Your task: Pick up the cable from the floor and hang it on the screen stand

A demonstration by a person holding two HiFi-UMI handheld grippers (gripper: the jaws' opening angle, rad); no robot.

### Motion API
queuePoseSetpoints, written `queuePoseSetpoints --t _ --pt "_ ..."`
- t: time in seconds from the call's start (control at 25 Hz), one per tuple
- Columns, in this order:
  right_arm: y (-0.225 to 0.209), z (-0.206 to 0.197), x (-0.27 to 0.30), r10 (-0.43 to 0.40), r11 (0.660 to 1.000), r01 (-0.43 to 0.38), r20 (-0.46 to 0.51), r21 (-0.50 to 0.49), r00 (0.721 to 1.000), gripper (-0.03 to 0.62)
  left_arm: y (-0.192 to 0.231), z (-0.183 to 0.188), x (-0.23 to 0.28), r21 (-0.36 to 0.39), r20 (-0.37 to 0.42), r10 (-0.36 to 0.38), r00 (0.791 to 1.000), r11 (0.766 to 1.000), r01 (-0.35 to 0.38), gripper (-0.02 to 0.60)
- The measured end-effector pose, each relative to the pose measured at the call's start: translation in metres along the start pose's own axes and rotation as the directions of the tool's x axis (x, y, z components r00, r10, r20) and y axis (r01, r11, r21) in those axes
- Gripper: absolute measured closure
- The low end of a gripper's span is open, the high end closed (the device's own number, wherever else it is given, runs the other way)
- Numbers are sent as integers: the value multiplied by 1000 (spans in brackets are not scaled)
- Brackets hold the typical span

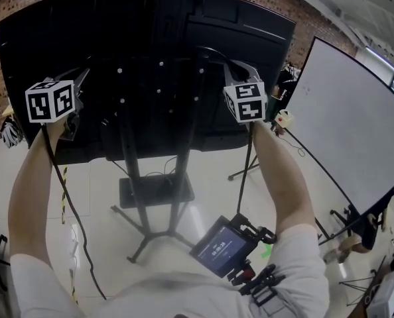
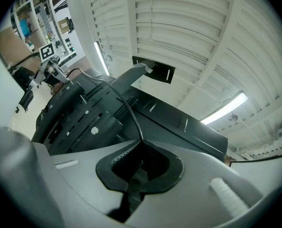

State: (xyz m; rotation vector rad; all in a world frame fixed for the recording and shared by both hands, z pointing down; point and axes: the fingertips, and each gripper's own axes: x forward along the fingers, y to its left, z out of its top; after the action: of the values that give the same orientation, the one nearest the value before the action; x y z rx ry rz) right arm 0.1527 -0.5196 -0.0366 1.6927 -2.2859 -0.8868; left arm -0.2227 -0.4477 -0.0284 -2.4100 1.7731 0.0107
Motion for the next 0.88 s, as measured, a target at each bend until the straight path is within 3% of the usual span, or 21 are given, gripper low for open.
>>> queuePoseSetpoints --t 0.2,0.48,0.88 --pt "2 -7 19 -8 999 5 -81 -42 997 574 5 -13 15 -40 -83 28 996 999 -31 561" --pt "18 -12 35 -8 982 -28 -186 -189 982 574 16 -31 25 -86 -152 78 985 992 -91 563" --pt "33 -15 44 -67 905 -59 -276 -422 959 572 19 -43 26 -54 -191 101 976 992 -113 563"
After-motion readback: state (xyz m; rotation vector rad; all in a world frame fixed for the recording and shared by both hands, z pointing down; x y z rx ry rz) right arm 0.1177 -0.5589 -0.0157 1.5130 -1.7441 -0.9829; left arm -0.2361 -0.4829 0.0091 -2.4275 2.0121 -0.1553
